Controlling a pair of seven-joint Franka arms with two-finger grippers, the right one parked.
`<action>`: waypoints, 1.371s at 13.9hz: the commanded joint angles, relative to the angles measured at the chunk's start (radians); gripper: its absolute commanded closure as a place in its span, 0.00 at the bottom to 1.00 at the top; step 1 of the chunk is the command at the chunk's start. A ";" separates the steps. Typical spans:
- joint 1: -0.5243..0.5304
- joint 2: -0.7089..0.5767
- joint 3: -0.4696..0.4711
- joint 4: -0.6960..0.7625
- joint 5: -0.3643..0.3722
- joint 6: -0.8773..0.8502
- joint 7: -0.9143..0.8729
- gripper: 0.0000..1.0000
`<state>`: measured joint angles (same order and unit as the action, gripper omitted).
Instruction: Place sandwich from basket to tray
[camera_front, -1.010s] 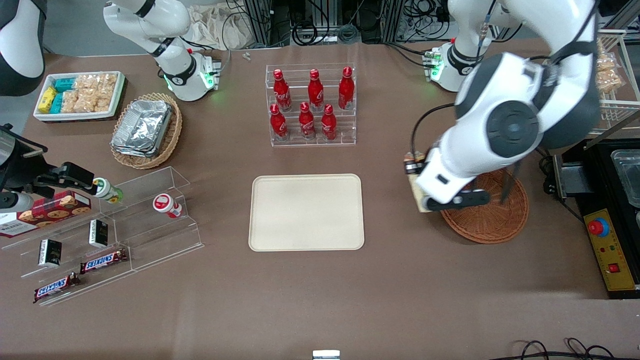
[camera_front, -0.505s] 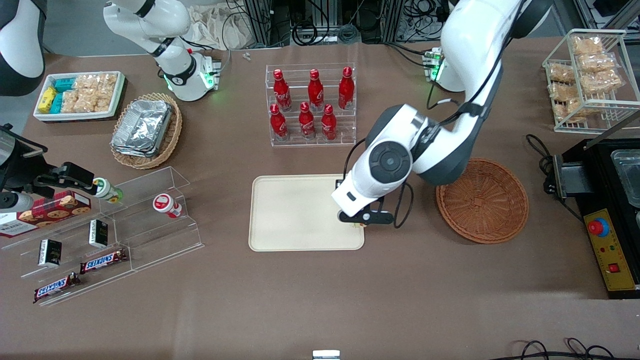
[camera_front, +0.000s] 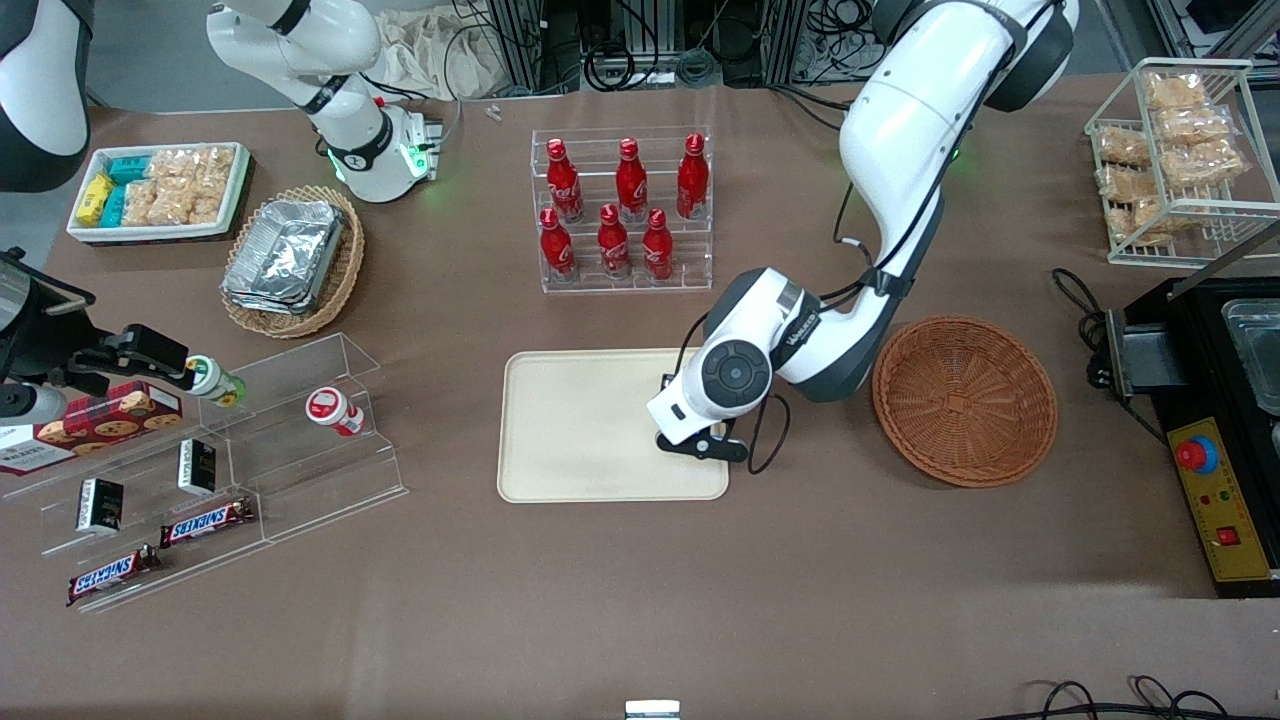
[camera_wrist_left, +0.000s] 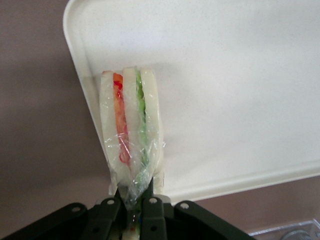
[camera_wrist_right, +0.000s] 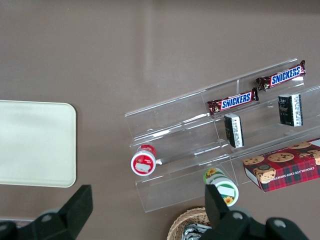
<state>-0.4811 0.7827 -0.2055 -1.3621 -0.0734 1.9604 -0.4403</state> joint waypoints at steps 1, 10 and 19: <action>-0.007 0.016 0.003 0.003 0.014 0.034 0.011 1.00; 0.007 -0.104 0.020 0.011 0.015 -0.101 -0.123 0.00; 0.271 -0.367 0.040 -0.003 0.057 -0.383 0.107 0.00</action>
<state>-0.2703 0.4777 -0.1552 -1.3292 -0.0250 1.6189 -0.4136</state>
